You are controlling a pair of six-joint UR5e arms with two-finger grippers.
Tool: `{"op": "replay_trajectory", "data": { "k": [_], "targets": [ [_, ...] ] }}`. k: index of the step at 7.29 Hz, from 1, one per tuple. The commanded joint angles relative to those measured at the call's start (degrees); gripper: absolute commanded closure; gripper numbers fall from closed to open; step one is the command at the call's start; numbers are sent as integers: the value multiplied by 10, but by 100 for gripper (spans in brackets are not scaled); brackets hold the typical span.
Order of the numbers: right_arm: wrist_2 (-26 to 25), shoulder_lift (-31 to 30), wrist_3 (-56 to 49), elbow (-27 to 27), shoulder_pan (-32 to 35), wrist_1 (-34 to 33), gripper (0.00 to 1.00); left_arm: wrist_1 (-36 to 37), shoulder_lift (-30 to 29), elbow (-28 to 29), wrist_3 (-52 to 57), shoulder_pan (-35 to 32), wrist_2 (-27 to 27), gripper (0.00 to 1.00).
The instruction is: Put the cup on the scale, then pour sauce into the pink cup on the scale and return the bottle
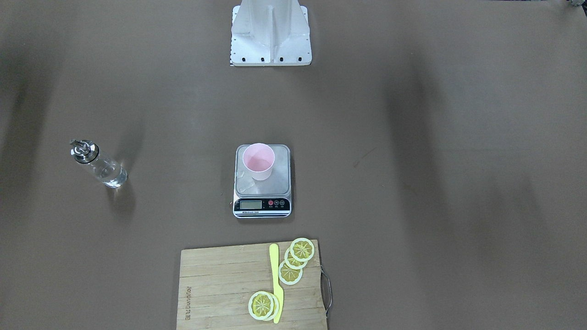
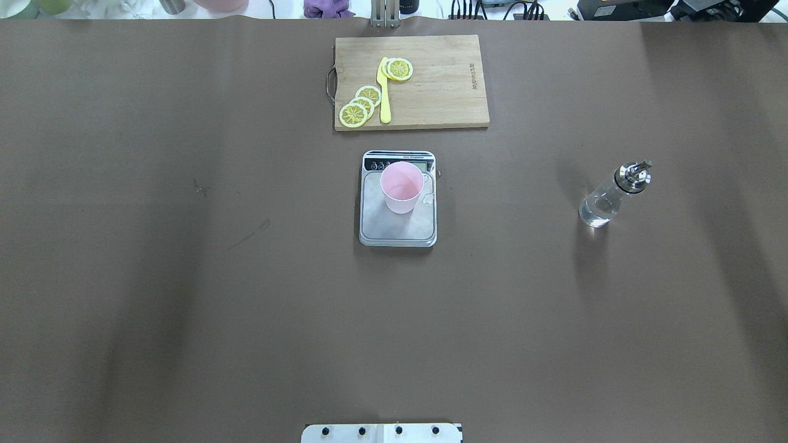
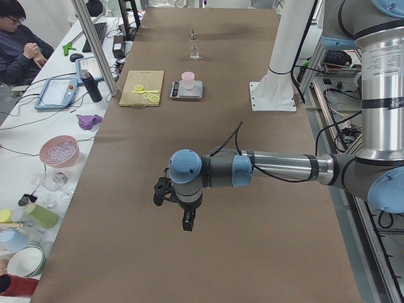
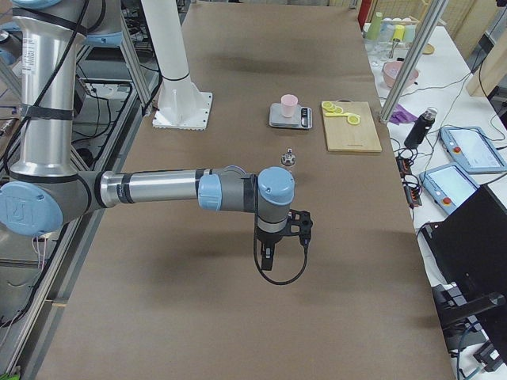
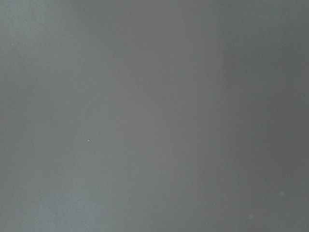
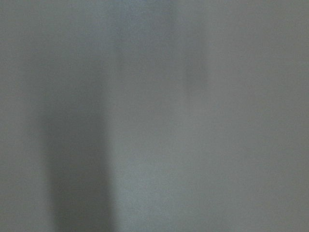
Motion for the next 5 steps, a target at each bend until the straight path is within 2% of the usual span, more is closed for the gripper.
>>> {"op": "replay_trajectory", "data": {
  "k": [1,5],
  "targets": [
    [0,0,0,0,0,-1,0,1,-6,1,-3,0,0,2],
    [-1,0,0,1,0,1,0,-1,-7,15,1,1,0,2]
  ]
}}
